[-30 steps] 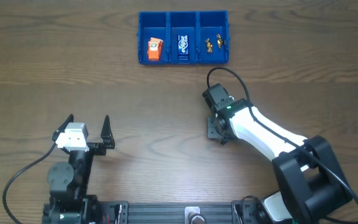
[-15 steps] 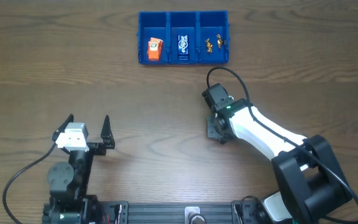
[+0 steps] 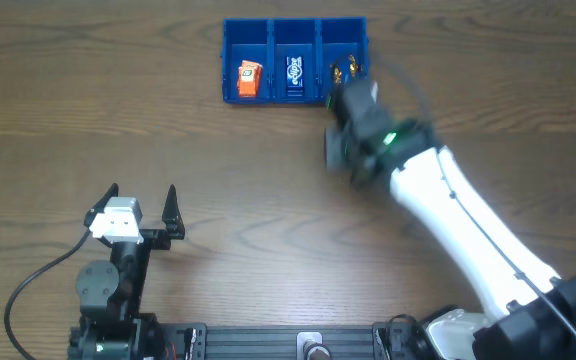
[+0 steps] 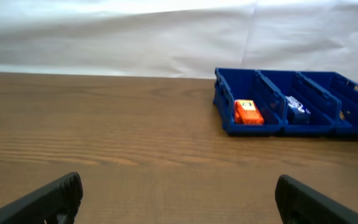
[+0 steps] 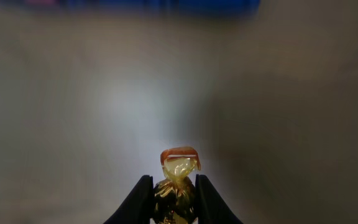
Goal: Sort Candies Into Trays
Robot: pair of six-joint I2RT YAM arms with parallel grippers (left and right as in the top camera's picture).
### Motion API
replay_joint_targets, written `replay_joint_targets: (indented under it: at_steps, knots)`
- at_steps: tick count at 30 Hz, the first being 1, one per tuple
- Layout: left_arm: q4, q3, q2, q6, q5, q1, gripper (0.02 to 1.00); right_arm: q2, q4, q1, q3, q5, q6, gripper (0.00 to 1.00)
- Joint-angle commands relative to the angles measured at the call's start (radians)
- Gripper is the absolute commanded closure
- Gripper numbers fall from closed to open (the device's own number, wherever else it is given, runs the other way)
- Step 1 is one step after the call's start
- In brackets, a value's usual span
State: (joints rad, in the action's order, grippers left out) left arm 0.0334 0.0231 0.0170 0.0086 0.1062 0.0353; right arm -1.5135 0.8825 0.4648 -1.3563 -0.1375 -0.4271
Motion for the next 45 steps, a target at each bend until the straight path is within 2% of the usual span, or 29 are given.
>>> replay_joint_targets:
  at_steps: [1,5,9,24,27,29,34,36,39,42,45]
  knots:
    - [0.035,-0.018,-0.005,0.014,0.017,-0.004,0.02,-0.18,0.002,-0.089,-0.322,-0.066,0.106,0.862]
    - [0.035,-0.018,-0.005,0.014,0.017,-0.004,0.018,-0.38,-0.021,-0.138,-0.556,-0.072,0.142,0.855]
    - [0.035,-0.018,-0.005,0.014,0.017,-0.004,0.02,-0.545,-0.037,-0.171,-0.687,-0.07,0.148,0.844]
    - [0.035,-0.018,-0.005,0.014,0.017,-0.004,0.02,-0.726,-0.096,-0.178,-0.694,-0.048,0.148,0.809]
    - [0.035,-0.018,-0.005,0.014,0.017,-0.004,0.02,-0.726,-0.1,-0.178,-0.694,-0.041,0.149,0.733]
    - [0.035,-0.018,-0.005,0.014,0.017,-0.004,0.02,-0.726,-0.099,-0.178,-0.694,-0.04,0.158,0.72]
    - [0.035,-0.018,-0.005,0.014,0.017,-0.004,0.02,-0.726,-0.106,-0.177,-0.694,-0.034,0.175,0.494]
    - [0.035,-0.018,-0.005,0.014,0.017,-0.004,0.02,-0.726,-0.109,-0.174,-0.694,-0.034,0.188,0.435]
    - [0.035,-0.018,-0.005,0.014,0.017,-0.004,0.02,-0.7,-0.105,-0.164,-0.689,-0.039,0.193,0.406]
    - [0.035,-0.018,-0.005,0.014,0.017,-0.004,0.02,-0.593,-0.141,-0.129,-0.624,-0.118,0.204,0.395]
    - [0.035,-0.018,-0.005,0.014,0.017,-0.004,0.02,-0.427,-0.194,-0.098,-0.509,-0.138,0.245,0.362]
